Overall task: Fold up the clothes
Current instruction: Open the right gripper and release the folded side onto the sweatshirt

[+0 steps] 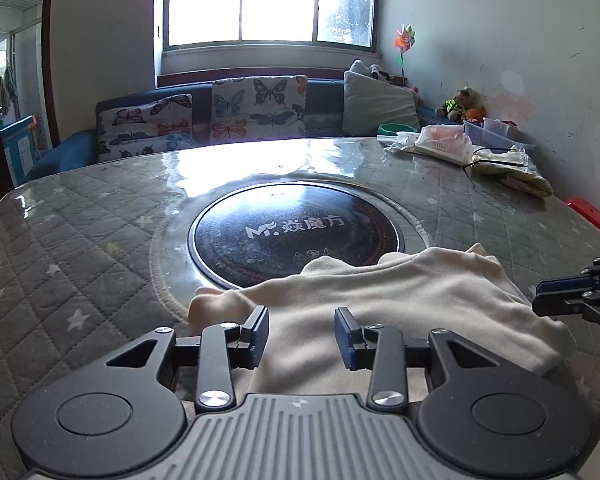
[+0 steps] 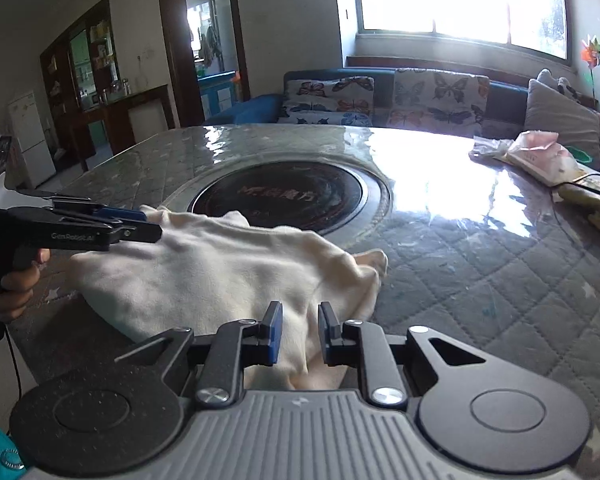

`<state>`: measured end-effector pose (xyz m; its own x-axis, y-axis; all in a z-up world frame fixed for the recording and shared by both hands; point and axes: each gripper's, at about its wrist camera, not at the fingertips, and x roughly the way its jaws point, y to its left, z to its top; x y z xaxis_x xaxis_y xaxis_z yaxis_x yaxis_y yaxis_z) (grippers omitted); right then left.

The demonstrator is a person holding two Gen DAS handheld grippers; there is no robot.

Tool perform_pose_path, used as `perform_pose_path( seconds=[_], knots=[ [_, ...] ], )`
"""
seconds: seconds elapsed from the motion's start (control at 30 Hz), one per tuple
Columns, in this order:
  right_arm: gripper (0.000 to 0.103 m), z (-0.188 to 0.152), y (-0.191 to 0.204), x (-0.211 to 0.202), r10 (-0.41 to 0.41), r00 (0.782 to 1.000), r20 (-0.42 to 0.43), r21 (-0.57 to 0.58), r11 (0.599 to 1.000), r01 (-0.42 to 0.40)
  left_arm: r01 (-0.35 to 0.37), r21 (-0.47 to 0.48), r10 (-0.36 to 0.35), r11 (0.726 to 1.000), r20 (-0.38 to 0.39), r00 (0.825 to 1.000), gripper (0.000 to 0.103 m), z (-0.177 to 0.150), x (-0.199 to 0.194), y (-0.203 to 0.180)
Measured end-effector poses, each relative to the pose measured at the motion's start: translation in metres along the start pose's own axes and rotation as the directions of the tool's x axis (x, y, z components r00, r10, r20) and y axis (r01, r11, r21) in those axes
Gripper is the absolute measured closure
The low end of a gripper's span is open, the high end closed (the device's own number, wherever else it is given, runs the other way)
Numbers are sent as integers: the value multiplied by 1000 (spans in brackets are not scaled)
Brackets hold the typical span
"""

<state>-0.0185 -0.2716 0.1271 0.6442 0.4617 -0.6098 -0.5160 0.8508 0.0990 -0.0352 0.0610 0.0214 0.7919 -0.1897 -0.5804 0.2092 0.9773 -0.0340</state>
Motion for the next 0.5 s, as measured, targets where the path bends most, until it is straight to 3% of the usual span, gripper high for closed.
perform_pose_path(
  seconds=[0.2,0.5],
  knots=[
    [86,-9,0,-1,-40,999,-24,-41,998,39,-26,5,26,1000,-19,999,63,-14,-10,1],
    [83,3,11,8,22,999,37,-44,999,-20,-37,-58,33,998,-56,998,63,-4,6,20]
  ],
)
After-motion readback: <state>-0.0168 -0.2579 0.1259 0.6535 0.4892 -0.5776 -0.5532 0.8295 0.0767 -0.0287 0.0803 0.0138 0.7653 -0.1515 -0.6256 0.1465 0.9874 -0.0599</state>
